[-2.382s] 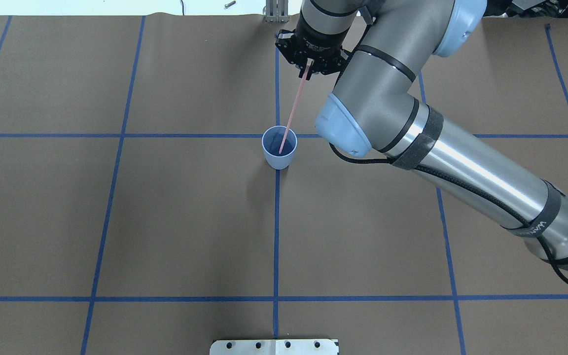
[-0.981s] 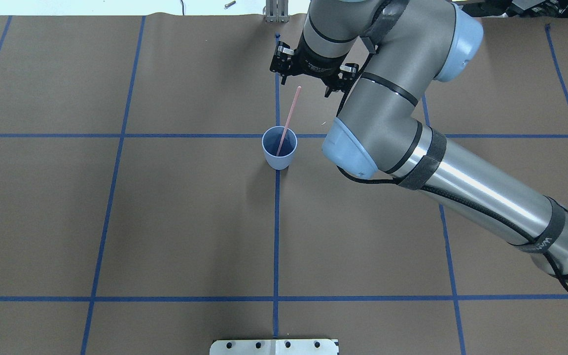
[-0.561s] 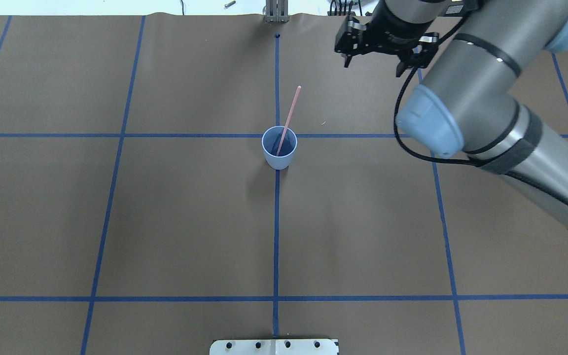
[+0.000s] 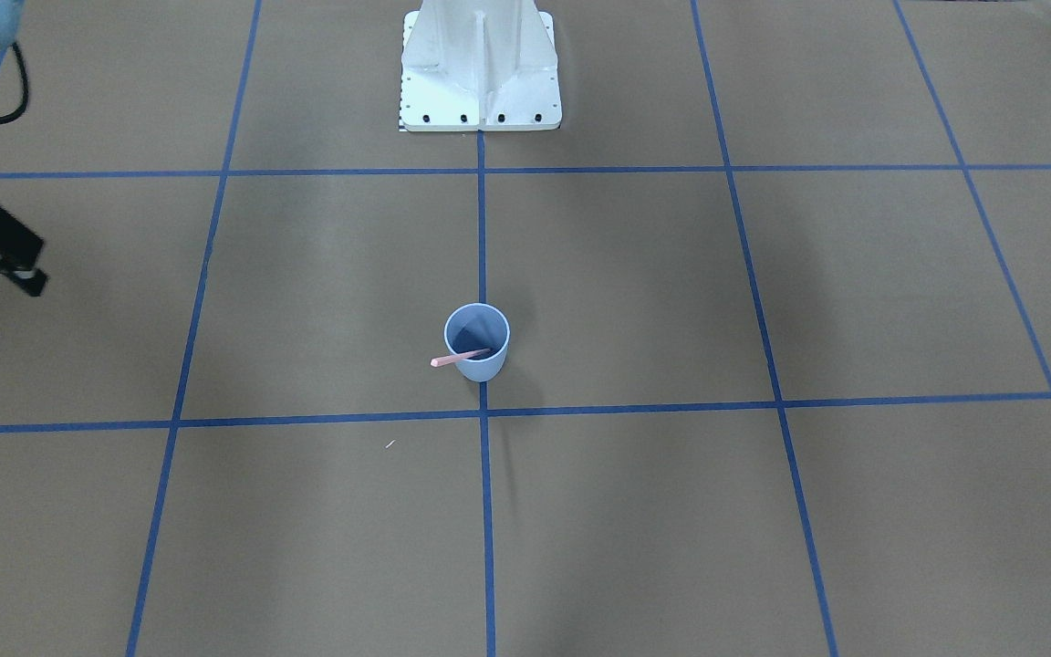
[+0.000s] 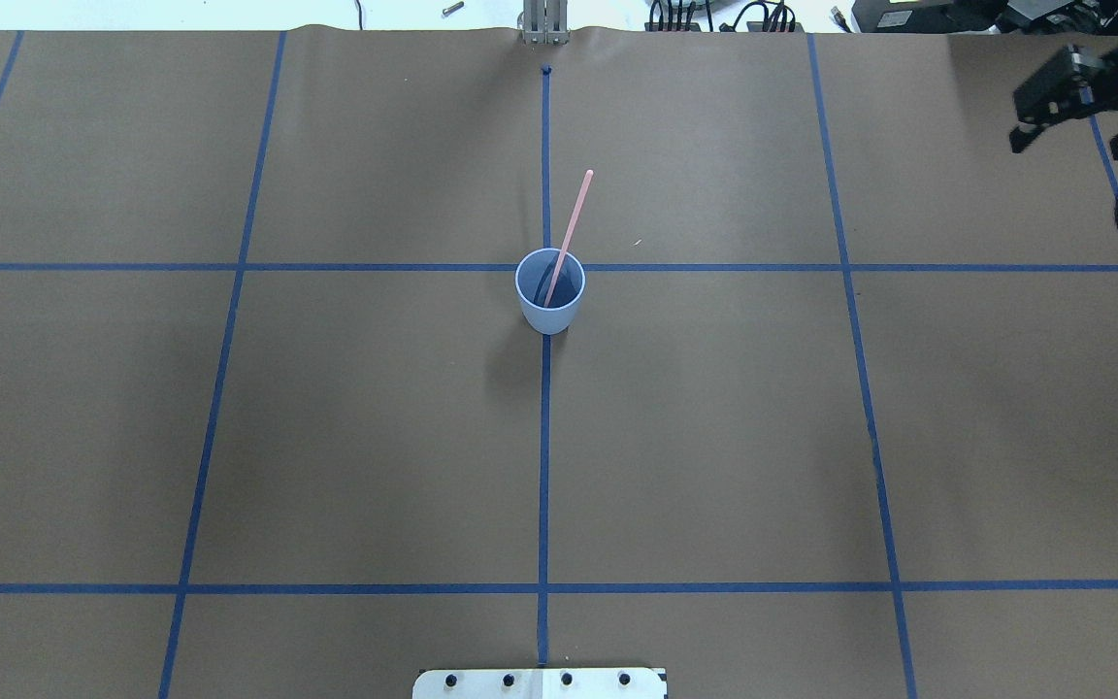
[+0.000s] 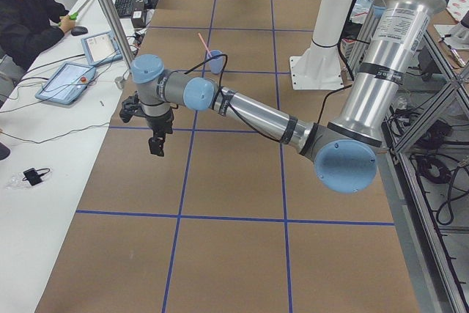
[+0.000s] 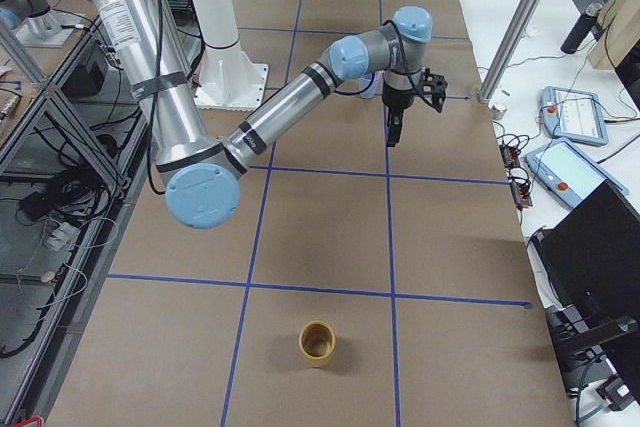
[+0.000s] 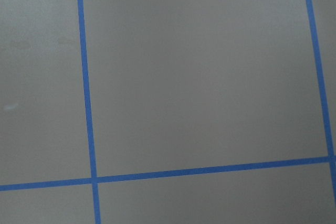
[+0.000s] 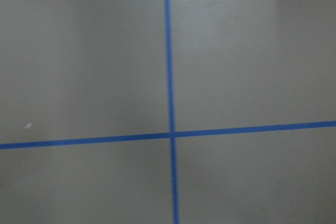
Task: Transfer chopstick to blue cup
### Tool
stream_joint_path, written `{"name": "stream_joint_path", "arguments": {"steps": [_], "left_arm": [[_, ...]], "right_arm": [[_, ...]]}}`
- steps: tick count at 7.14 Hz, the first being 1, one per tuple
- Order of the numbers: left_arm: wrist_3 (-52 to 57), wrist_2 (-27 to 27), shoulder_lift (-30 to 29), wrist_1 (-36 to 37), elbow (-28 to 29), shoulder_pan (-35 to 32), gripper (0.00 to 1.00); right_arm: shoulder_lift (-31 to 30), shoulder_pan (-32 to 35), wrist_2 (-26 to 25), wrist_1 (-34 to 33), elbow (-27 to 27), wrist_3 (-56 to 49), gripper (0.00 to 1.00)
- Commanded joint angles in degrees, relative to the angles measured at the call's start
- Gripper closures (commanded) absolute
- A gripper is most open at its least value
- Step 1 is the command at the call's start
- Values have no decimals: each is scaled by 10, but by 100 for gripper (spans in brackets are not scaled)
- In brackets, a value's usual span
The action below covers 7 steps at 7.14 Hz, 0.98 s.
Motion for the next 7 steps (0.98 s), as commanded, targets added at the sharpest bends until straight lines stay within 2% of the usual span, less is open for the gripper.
{"name": "stream_joint_path", "arguments": {"steps": [1, 3, 4, 5, 7], "left_arm": [[5, -1, 34, -36, 6, -39, 1], [13, -8, 63, -49, 4, -43, 1], [81, -29, 104, -102, 8, -46, 1], [97, -28, 118, -126, 27, -50, 1], [99, -28, 122, -140, 54, -63, 2]], "right_arm": [[-71, 62, -1, 32, -52, -35, 0], [-102, 82, -3, 67, -78, -56, 0], [-151, 119, 17, 118, -81, -144, 0], [-186, 153, 30, 148, -102, -257, 0], [-180, 185, 17, 148, -163, -295, 0]]}}
